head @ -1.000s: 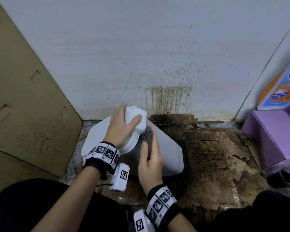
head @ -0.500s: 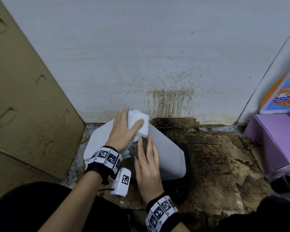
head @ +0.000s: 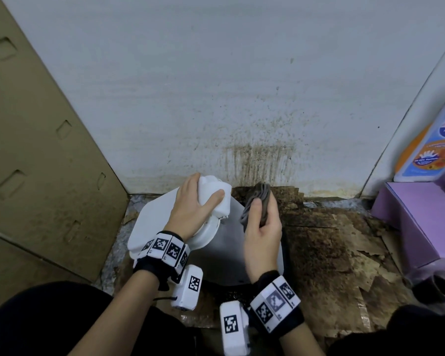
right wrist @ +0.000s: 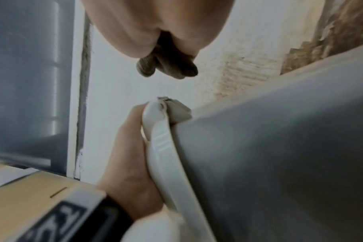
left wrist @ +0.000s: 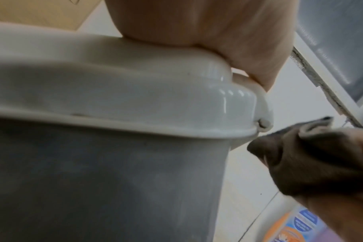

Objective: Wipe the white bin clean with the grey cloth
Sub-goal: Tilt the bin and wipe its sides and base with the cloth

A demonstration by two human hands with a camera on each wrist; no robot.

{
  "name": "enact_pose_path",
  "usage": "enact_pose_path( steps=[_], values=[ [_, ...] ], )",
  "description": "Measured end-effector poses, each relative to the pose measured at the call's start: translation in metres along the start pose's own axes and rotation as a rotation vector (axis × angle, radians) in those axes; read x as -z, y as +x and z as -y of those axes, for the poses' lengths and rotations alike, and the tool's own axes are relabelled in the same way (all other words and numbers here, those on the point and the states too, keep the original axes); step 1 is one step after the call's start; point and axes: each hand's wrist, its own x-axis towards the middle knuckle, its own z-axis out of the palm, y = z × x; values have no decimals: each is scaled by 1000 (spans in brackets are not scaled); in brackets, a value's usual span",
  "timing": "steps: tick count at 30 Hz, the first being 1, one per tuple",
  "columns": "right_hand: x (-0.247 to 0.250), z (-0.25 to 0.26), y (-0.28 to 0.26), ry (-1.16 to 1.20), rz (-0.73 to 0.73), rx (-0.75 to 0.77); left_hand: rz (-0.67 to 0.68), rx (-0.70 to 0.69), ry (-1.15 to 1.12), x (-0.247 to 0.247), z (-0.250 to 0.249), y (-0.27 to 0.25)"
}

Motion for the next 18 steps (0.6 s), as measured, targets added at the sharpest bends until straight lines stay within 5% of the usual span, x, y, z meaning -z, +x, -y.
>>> enact_pose_path(
  steps=[8, 18],
  values=[
    [1, 3, 22, -161, 223, -2, 82, 93, -318, -19, -17, -13],
    [39, 8, 42, -370, 266, 53, -61, 93, -731, 1, -16, -13]
  ],
)
